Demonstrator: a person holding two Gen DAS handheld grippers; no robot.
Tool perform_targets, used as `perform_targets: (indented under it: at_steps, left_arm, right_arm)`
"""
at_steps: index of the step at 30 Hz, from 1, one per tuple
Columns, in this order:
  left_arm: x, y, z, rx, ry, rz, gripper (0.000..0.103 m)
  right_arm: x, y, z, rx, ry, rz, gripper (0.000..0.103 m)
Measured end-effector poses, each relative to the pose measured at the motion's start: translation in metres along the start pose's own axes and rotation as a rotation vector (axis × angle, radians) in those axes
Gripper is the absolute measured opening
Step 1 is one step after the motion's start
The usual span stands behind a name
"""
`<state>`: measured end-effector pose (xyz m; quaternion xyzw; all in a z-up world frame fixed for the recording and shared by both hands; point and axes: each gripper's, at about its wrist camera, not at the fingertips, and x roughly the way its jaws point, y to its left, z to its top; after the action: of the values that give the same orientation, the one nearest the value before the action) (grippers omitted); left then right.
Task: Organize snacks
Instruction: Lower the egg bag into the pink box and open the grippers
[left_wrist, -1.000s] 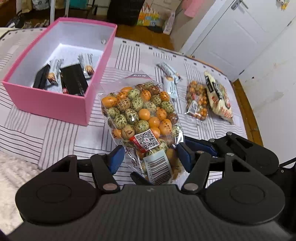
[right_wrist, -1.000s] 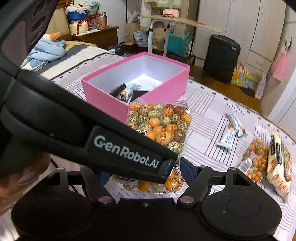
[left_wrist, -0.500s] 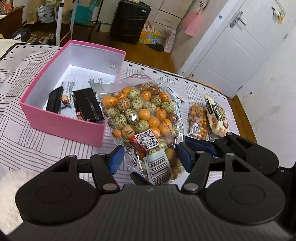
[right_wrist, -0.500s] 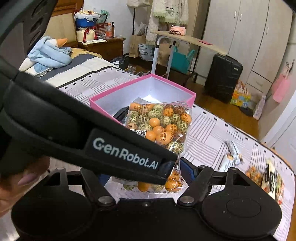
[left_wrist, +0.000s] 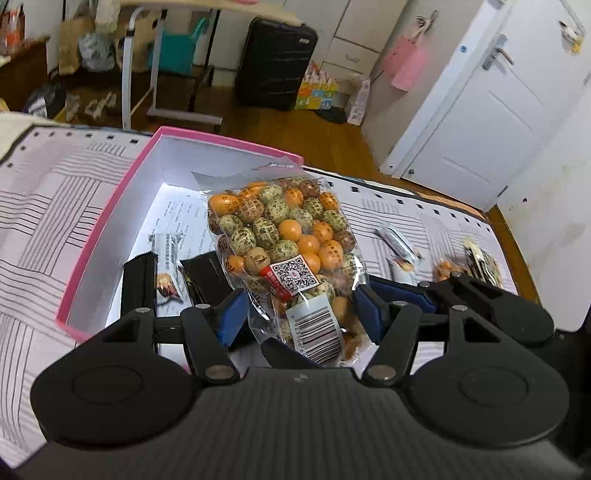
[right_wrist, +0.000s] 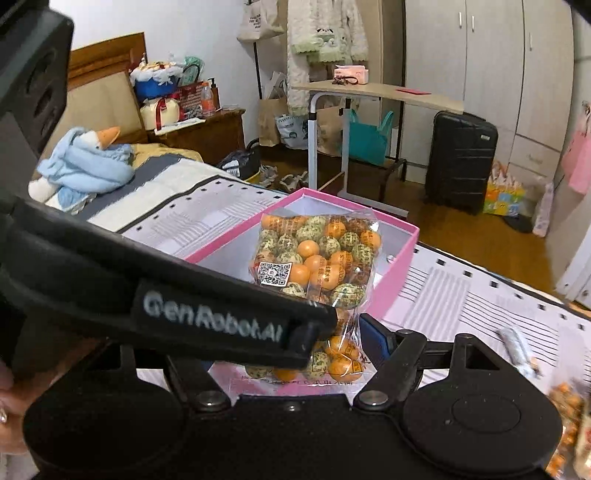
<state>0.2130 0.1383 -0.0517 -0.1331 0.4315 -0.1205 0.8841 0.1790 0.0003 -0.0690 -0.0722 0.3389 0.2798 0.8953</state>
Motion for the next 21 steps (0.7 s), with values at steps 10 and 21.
perform_targets:
  at_steps: [10, 21]
  left_arm:
    - [0.057, 0.06, 0.031, -0.053, 0.024, -0.032, 0.062]
    - [0.075, 0.082, 0.025, -0.119, 0.05, 0.064, 0.064]
  right_arm:
    - [0.07, -0.007, 0.019, -0.049, 0.026, 0.018, 0.081]
    - [0.085, 0.0, 0.012, -0.183, 0.043, -0.052, 0.089]
